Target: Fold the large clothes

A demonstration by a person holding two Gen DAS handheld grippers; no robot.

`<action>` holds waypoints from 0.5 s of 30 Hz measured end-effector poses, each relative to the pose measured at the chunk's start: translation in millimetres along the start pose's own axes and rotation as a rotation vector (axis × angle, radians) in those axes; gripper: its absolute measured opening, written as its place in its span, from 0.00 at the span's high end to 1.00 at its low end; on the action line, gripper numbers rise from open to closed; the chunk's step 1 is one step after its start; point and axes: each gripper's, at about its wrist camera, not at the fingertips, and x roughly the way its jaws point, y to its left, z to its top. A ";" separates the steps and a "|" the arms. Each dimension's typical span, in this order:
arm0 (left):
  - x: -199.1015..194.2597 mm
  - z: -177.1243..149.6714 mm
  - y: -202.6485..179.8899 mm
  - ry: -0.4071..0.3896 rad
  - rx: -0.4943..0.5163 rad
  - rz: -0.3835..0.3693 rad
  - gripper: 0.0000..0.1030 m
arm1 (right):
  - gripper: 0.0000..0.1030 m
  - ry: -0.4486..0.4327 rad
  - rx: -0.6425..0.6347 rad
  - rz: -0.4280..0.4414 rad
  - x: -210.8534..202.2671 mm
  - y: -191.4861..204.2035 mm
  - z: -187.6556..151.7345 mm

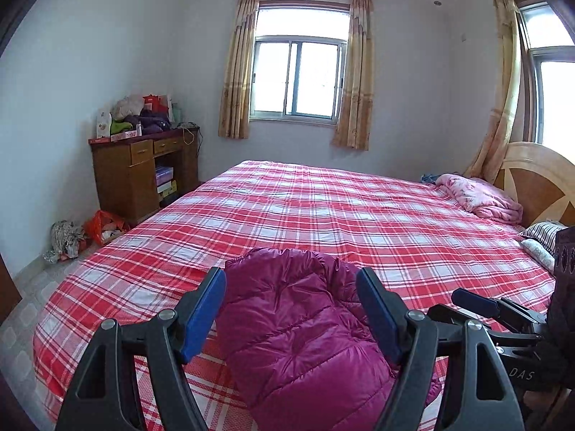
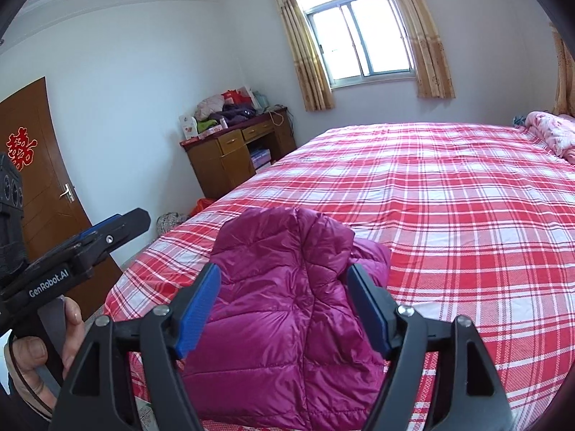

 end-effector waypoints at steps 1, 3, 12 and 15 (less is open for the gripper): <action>-0.4 0.3 -0.4 -0.002 0.002 -0.001 0.26 | 0.26 -0.002 -0.001 0.001 -0.8 0.9 0.7; -0.4 -0.6 -0.6 -0.006 0.003 0.000 0.26 | 0.25 -0.007 -0.002 0.001 -2.2 1.7 0.8; 2.3 -4.4 -1.1 0.002 0.007 0.009 0.24 | 0.23 -0.014 0.004 0.004 -6.1 -0.7 -1.3; 2.6 -5.7 -1.8 0.004 0.013 0.011 0.24 | 0.23 -0.018 0.007 0.003 -7.6 -1.3 -1.7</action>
